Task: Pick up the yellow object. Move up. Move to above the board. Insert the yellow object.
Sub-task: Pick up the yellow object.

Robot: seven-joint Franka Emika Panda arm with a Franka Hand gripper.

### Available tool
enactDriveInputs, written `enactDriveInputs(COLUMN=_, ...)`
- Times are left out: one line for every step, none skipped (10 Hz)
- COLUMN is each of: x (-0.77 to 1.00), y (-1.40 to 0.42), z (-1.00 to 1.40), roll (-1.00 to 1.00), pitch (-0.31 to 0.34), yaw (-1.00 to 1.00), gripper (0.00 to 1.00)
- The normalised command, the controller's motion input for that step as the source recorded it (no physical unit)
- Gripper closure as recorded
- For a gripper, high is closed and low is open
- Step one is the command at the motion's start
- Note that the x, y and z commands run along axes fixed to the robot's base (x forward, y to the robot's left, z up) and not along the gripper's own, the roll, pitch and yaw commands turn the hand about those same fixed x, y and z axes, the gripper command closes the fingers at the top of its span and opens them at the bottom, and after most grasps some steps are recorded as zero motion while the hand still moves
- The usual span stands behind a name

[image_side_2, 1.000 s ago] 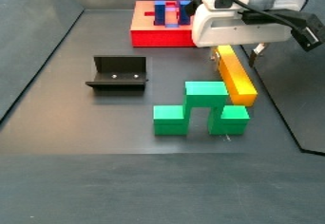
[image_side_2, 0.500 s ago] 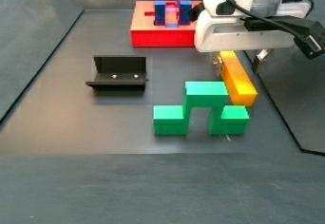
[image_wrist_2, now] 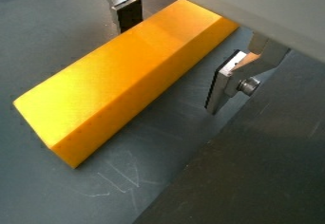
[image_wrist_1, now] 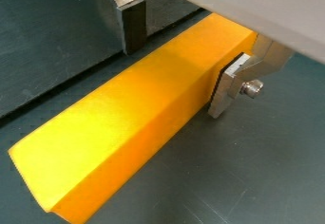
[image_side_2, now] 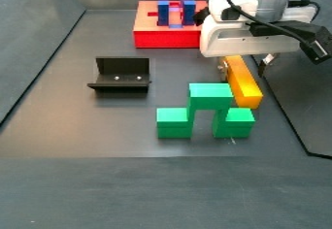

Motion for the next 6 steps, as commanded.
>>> enactDriveInputs(x=0.0, y=-0.21, z=0.0, roll=0.18, pitch=0.0, yaw=0.0, gripper=0.0)
enactDriveInputs(x=-0.03, y=-0.19, z=0.0, roll=0.18, pitch=0.0, yaw=0.0, gripper=0.0)
enactDriveInputs(x=0.0, y=0.0, z=0.0, roll=0.0, pitch=0.0, yaw=0.0, gripper=1.0)
enactDriveInputs(x=0.0, y=0.0, z=0.0, roll=0.0, pitch=0.0, yaw=0.0, gripper=1.0)
enactDriveInputs(x=0.0, y=0.0, z=0.0, roll=0.0, pitch=0.0, yaw=0.0, gripper=1.0)
enactDriveInputs(x=0.0, y=0.0, z=0.0, roll=0.0, pitch=0.0, yaw=0.0, gripper=1.0)
